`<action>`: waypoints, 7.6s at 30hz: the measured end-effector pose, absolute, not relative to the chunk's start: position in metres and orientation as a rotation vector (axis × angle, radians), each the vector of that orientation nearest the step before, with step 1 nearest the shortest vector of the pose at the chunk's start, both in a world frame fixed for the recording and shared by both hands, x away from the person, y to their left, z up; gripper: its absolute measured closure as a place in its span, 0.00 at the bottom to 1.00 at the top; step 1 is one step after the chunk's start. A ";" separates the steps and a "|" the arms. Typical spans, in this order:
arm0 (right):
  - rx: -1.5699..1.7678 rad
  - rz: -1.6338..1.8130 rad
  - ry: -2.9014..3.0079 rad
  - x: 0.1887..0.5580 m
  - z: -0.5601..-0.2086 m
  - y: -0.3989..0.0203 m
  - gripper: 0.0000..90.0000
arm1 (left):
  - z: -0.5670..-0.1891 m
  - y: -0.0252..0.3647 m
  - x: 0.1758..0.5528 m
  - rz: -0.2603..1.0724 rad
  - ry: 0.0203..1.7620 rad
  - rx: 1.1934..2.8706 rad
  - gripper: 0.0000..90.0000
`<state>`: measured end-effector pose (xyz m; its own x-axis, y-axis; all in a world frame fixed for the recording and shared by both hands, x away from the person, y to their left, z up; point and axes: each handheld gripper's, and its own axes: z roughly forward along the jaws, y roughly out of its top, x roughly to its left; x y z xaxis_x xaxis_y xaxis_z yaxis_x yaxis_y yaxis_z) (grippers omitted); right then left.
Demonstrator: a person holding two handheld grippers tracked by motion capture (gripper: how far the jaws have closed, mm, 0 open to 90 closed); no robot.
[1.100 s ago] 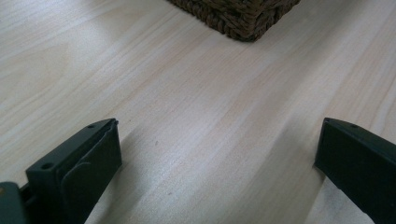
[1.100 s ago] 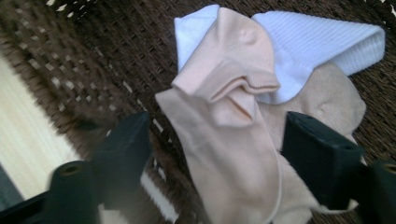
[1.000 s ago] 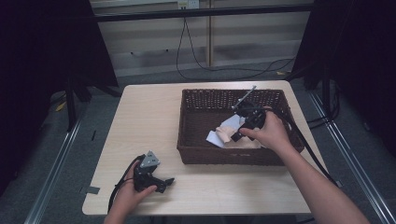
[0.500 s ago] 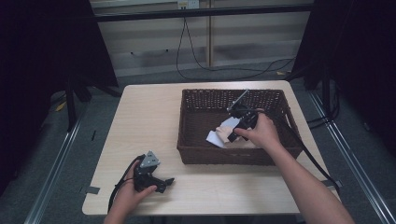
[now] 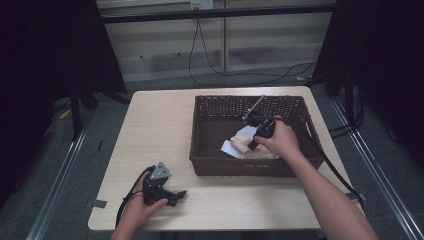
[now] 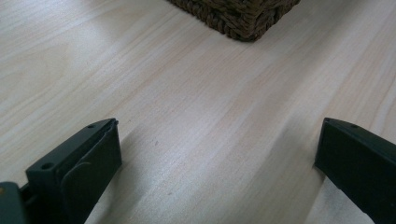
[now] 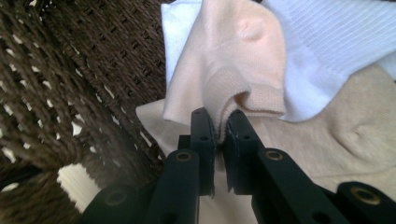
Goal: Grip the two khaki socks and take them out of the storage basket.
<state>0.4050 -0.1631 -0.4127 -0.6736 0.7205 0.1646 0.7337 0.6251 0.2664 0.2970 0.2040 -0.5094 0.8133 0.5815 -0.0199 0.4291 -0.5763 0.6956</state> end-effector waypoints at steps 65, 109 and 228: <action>-1.008 -0.618 -2.874 0.327 -0.271 -0.219 0.93 | -0.510 0.203 0.297 0.273 0.746 2.261 0.00; -0.681 -0.399 -2.936 0.279 -0.385 -0.184 0.92 | -0.509 0.204 0.297 0.274 0.738 2.274 0.00; -1.063 -0.479 -2.896 0.378 -0.309 -0.210 1.00 | -0.510 0.204 0.297 0.276 0.744 2.262 0.00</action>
<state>0.3777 -0.2099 -0.3087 -0.7681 0.6284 0.1232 0.6345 0.7211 0.2781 0.2970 0.2036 -0.5097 0.8098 0.5863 -0.0217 0.4303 -0.5685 0.7012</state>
